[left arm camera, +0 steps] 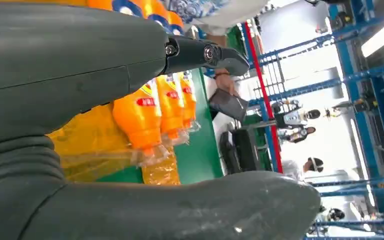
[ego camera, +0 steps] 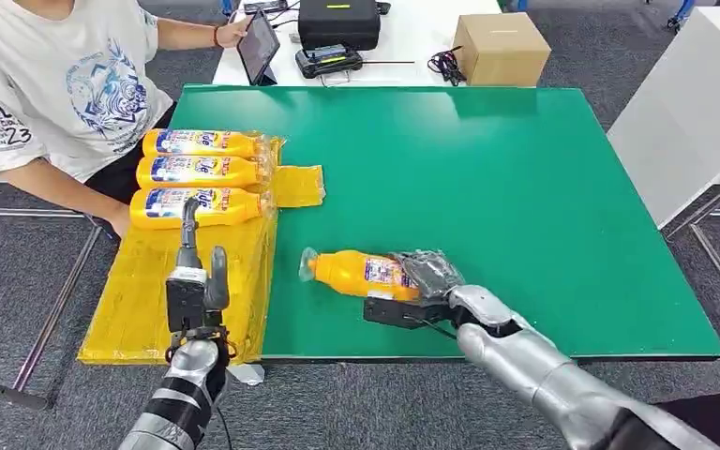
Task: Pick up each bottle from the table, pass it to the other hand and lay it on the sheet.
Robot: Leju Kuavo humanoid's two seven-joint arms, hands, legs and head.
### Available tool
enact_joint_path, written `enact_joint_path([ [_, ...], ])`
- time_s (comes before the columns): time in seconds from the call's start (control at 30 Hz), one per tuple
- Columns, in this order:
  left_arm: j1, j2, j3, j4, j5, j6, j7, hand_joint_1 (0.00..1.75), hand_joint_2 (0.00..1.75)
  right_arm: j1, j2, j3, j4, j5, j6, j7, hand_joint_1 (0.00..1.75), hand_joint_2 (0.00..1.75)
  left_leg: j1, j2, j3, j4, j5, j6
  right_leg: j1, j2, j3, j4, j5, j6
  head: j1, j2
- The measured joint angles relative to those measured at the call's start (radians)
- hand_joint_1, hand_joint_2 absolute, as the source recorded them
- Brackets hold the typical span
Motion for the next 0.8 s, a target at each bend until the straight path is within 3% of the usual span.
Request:
enact_joint_path([
  [0.07,0.019,0.000,0.021,-0.021,0.000,-0.027,0.000,0.00,0.00,0.114,0.049,-0.138,-0.102,0.069,-0.104,-0.028,1.75,1.75,0.001,0.000,0.000,0.000,0.000,0.000,0.001,0.000,-0.001,0.000,0.000,0.000,0.001,0.000],
  [0.17,0.040,-0.002,0.045,-0.052,-0.007,-0.043,0.000,0.00,0.00,0.227,0.115,-0.322,-0.238,0.113,-0.139,-0.053,1.75,1.75,0.001,0.000,-0.001,0.000,0.000,-0.001,0.001,0.000,-0.002,0.000,-0.001,-0.001,0.000,0.000],
  [0.33,0.062,-0.010,0.079,-0.095,0.017,-0.096,0.003,0.00,0.00,0.361,0.213,-0.563,-0.400,0.060,-0.263,-0.215,1.75,1.75,0.000,-0.002,-0.002,0.000,0.000,-0.001,-0.001,0.000,-0.002,0.000,-0.002,0.001,0.001,0.000],
  [0.47,0.071,-0.019,0.083,-0.122,0.036,-0.150,0.022,0.00,0.00,0.441,0.275,-0.682,-0.506,0.019,-0.285,-0.323,1.75,1.75,-0.001,-0.002,-0.001,0.000,0.000,-0.001,-0.001,0.000,-0.002,0.000,-0.002,0.001,0.001,0.000],
  [0.63,0.078,-0.032,0.083,-0.140,0.043,-0.172,0.032,0.00,0.00,0.489,0.318,-0.754,-0.568,0.006,-0.290,-0.351,1.75,1.75,0.000,-0.001,-0.001,0.000,0.000,-0.001,-0.001,0.000,-0.002,0.000,-0.002,0.001,0.001,0.000],
  [0.67,0.079,-0.033,0.083,-0.143,0.043,-0.172,0.032,0.00,1.75,0.494,0.323,-0.760,-0.575,0.006,-0.290,-0.351,1.75,1.75,0.000,-0.001,-0.001,0.000,0.000,-0.001,-0.001,0.000,-0.002,0.000,-0.002,0.001,0.001,0.000],
  [0.8,0.080,-0.037,0.083,-0.149,0.045,-0.177,0.035,0.00,1.75,0.502,0.334,-0.777,-0.590,0.006,-0.290,-0.352,1.75,1.75,0.000,0.000,-0.001,0.000,0.000,-0.001,0.000,0.000,-0.002,0.000,-0.002,0.001,0.001,0.000],
])
